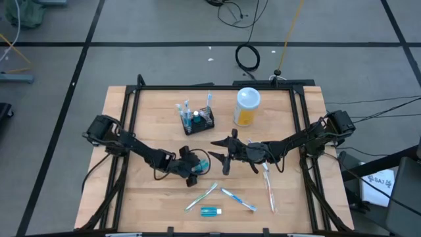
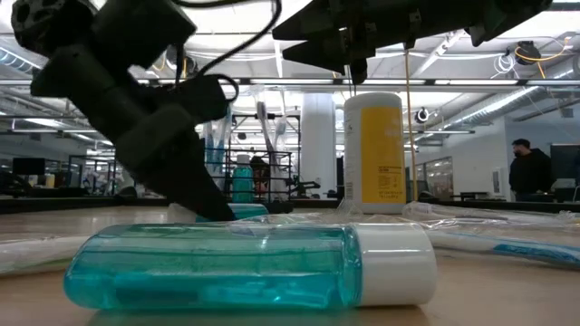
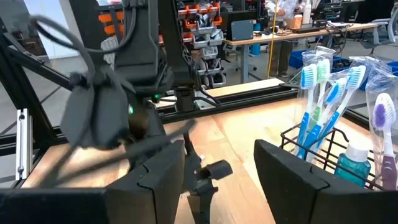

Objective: Pick & Place toothbrushing station
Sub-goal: Put the blue mouthwash into the black mesh organizer

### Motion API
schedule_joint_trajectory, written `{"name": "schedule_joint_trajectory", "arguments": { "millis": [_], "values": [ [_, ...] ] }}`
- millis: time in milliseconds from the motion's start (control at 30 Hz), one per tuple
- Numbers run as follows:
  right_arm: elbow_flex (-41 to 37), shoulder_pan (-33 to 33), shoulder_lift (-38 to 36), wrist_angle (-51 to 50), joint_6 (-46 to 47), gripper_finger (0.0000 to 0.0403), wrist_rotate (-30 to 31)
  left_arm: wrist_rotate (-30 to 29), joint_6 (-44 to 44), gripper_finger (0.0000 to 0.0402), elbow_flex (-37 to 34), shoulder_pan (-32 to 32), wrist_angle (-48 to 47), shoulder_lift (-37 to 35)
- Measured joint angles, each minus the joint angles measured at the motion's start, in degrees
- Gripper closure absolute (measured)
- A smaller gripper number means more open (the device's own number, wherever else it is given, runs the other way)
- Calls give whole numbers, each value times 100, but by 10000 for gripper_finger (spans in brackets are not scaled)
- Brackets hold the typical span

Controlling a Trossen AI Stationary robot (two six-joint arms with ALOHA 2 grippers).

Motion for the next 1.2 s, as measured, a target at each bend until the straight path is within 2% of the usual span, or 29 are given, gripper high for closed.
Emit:
{"name": "schedule_joint_trajectory", "arguments": {
  "millis": [167,433,533,600,733,867,967,1067,1200],
  "values": [
    [0,-87,0,24,0,214,-1,-79,-150,142,8,11,248,206],
    [0,-252,0,-3,0,215,-15,-83,-202,233,8,21,148,211],
    [0,-263,0,-4,0,216,-18,-58,-299,251,8,25,74,209],
    [0,-269,0,-4,-18,216,-105,-45,-284,252,8,26,42,178],
    [0,-359,0,-20,-169,216,-993,56,3,234,0,-3,-101,-67],
    [0,-483,0,-246,-169,215,-1654,121,55,232,-10,-13,-276,-648],
    [0,-527,0,-519,-457,216,-1665,53,183,238,-9,8,-563,-1133],
    [0,-516,0,-759,-1116,216,-1674,290,364,240,-9,-10,-890,-1558],
    [0,-346,0,-1014,-2113,216,-1973,355,-6,233,-7,-3,-962,-1963]
  ]
}}
